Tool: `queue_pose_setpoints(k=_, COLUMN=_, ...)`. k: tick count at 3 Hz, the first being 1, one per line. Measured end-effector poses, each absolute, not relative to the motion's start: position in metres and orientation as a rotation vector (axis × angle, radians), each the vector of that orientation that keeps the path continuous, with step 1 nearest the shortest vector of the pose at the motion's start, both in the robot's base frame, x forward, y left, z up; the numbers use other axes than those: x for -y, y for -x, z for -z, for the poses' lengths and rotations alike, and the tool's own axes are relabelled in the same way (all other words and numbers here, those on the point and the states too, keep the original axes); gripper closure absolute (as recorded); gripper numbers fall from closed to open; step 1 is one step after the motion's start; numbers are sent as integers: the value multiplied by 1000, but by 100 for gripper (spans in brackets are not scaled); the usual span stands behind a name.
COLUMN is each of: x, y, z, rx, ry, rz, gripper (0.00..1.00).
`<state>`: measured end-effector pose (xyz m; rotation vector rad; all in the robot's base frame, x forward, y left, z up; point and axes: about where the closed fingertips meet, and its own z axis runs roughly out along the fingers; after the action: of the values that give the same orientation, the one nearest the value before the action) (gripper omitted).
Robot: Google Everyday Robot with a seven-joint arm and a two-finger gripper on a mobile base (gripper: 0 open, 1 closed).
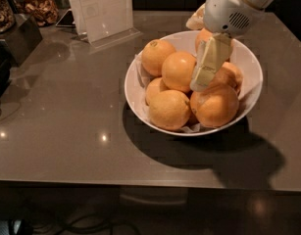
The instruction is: Pick orange from white bowl
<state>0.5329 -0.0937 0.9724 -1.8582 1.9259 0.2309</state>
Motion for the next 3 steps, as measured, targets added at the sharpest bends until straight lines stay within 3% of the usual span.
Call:
queue_pose_setpoints(k=2, x=94, y=-533, z=-972, rx=-1926, ry=1858, rz=-232, gripper=4)
queue_pose_setpoints(k=3, x=93, y=-533, z=-972, rx=-1926, ry=1858, rz=-232, gripper=14)
